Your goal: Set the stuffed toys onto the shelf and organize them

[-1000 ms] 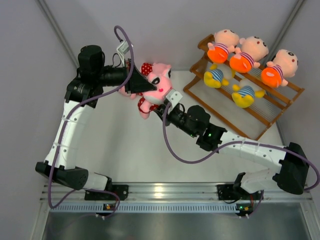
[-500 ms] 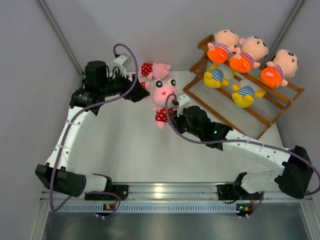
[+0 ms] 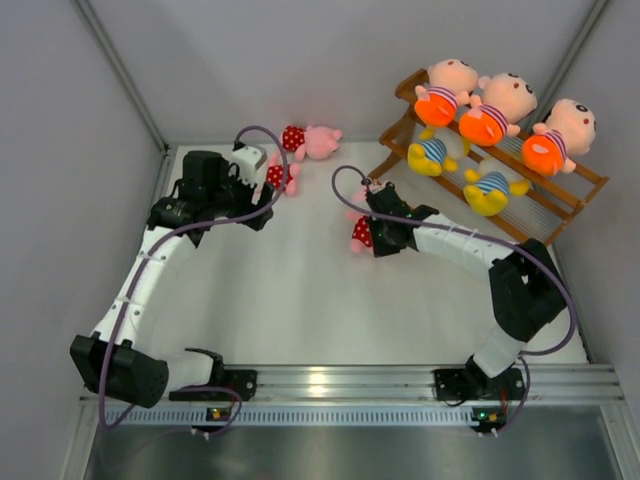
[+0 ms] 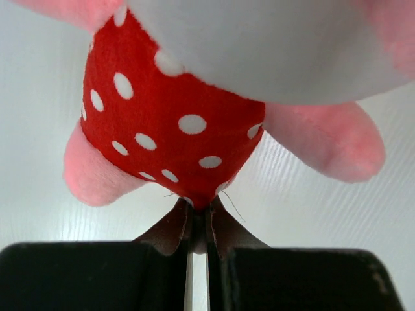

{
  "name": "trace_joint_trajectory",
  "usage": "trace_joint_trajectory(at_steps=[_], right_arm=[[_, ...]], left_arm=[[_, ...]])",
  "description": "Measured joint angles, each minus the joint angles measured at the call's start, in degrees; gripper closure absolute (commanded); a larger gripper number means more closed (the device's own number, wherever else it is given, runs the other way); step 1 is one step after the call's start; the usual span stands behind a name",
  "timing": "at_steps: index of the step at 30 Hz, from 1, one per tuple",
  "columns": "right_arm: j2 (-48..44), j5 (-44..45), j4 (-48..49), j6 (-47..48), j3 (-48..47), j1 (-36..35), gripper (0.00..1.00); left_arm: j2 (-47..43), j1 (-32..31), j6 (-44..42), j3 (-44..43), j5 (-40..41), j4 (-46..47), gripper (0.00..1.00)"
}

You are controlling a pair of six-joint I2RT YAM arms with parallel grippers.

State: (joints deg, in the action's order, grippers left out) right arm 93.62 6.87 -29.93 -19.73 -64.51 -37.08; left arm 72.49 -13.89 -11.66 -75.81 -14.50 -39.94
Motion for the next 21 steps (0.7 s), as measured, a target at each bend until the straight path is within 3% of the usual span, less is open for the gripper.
trace_joint_trajectory(at_steps=[11,18,21], right_arm=[[4.7,4.1,-0.9,-4.0,-6.9,8.9,0.95],[7.7,8.7,-0.1,-8.1,-7.0,10.1,0.8],[7.6,10.7,2.3,-9.7,-6.7,10.4,0.79]], left_arm=[[-0.4,0.0,-2.1,0.3,0.7,-0.6,0.15],[-0.4,0.0,-2.3,0.3,0.7,-0.9,0.15],[-0.4,0.0,-2.5,0.3,0.7,-0.9,0.15]])
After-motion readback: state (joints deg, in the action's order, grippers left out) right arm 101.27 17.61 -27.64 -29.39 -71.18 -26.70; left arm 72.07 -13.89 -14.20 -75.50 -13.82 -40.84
